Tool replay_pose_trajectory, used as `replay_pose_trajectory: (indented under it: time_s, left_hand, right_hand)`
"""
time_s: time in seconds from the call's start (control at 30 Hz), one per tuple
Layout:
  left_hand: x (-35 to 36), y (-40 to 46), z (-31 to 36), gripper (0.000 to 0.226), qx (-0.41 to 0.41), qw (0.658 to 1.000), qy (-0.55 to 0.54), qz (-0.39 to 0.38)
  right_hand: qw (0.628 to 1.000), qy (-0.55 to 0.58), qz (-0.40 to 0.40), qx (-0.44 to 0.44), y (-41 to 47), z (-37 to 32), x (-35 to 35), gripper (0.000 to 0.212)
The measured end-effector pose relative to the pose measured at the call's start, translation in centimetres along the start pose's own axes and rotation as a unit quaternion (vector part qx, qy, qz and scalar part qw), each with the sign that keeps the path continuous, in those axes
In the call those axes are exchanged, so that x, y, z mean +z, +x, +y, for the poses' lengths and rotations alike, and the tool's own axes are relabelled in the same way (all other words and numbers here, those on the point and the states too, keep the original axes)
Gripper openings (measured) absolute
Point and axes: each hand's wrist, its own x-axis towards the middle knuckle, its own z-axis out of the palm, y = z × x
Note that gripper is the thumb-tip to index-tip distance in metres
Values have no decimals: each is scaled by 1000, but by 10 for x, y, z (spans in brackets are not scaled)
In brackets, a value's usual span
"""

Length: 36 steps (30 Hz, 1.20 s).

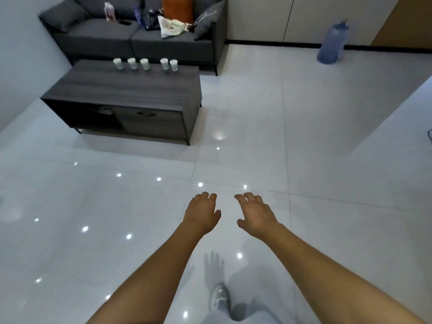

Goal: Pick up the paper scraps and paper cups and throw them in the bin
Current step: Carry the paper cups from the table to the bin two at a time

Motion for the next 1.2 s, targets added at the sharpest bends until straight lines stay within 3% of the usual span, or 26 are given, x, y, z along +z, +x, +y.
replay_pose_trajectory:
  time_s: [0.23,0.73,1.2]
  left_hand:
    - [-43,91,-32,52,-32,999,-39,8]
    - [-171,381,-42,53,-88,992,-70,53]
    - [-301,631,-141,52,-94,990,-88,51]
  right_hand:
    - [1000,-12,-8,-24,111,-8,-48,70]
    - [998,-9,2,-66,407,26,-208,70]
    - [998,8,-16,-55,687,-16,-309,68]
